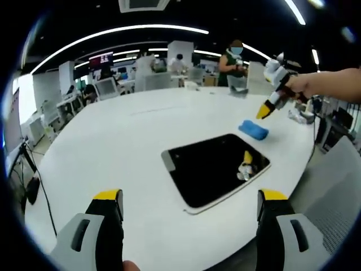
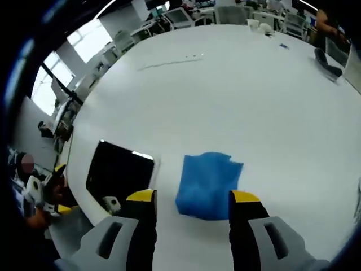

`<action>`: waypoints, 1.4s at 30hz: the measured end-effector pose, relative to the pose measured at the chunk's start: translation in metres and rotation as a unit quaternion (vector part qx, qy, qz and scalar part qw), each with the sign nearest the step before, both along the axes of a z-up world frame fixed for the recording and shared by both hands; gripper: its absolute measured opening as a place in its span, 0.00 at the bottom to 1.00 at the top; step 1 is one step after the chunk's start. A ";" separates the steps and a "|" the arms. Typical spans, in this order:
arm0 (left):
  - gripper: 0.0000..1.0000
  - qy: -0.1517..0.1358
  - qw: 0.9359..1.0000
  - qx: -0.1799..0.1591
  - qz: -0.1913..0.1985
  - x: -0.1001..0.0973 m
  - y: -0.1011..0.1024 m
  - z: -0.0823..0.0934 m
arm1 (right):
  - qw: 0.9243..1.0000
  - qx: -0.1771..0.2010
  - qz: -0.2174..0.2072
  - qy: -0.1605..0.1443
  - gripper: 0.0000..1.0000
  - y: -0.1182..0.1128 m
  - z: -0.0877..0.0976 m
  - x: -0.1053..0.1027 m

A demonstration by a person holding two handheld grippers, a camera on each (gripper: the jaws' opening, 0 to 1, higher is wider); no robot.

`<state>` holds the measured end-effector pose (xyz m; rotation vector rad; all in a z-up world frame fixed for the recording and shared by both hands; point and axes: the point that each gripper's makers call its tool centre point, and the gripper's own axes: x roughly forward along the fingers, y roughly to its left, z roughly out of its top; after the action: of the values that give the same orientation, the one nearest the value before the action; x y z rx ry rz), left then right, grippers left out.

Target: Wipe the mirror surface with the cleaning cloth until all visible marks leave the cleaned area.

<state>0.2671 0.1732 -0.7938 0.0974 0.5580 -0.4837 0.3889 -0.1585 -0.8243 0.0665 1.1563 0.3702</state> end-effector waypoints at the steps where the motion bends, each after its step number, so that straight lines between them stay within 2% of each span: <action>1: 0.99 0.000 1.000 0.000 0.000 0.000 0.000 0.000 | 1.000 0.014 -0.003 0.000 0.44 0.004 -0.002 0.001; 2: 0.99 0.000 1.000 -0.001 0.000 0.000 0.000 0.000 | 1.000 0.024 -0.008 0.003 0.43 0.006 -0.006 0.003; 3: 0.99 0.000 1.000 -0.002 0.000 0.000 0.000 0.000 | 1.000 0.011 -0.017 0.016 0.43 0.001 -0.013 0.002; 5: 0.99 0.000 1.000 -0.001 -0.001 0.000 -0.001 0.000 | 1.000 0.001 -0.014 0.008 0.40 0.000 -0.019 0.007; 9: 0.99 0.000 1.000 -0.001 -0.001 0.001 -0.001 0.000 | 0.999 -0.018 -0.018 0.021 0.39 -0.004 -0.032 0.007; 10: 0.99 0.000 1.000 -0.001 -0.001 0.001 -0.001 -0.001 | 0.999 -0.030 -0.018 0.020 0.39 -0.007 -0.034 0.007; 11: 0.99 -0.001 1.000 -0.001 -0.001 0.001 -0.001 0.000 | 0.998 -0.061 -0.002 0.007 0.39 -0.013 -0.036 0.009; 14: 0.99 -0.001 1.000 -0.003 0.000 0.001 -0.001 0.000 | 0.997 -0.079 0.012 0.002 0.38 -0.006 -0.041 0.007; 15: 0.99 -0.002 1.000 -0.004 0.000 0.001 -0.002 0.000 | 0.995 -0.097 0.010 -0.009 0.35 -0.010 -0.039 0.012; 20: 0.99 -0.002 1.000 -0.004 0.000 0.001 -0.001 0.000 | 0.996 -0.084 0.007 -0.004 0.23 -0.004 -0.037 0.013; 22: 0.99 -0.001 1.000 -0.005 -0.001 0.001 -0.002 0.000 | 0.997 -0.082 0.008 0.003 0.14 -0.002 -0.038 0.010; 25: 0.99 -0.001 1.000 -0.005 -0.001 0.000 -0.002 0.000 | 0.993 -0.110 0.033 -0.009 0.08 -0.008 -0.040 0.012; 30: 0.99 -0.001 1.000 -0.004 -0.002 0.001 -0.002 0.000 | 0.996 -0.088 -0.006 0.000 0.05 -0.010 -0.038 0.011; 42: 0.99 0.001 1.000 0.004 -0.003 0.000 -0.001 -0.001 | 0.997 -0.074 -0.028 0.003 0.05 -0.012 -0.041 0.015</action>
<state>0.2673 0.1718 -0.7953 0.1070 0.5613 -0.4874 0.4035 -0.1703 -0.8657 -0.0299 1.1832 0.2338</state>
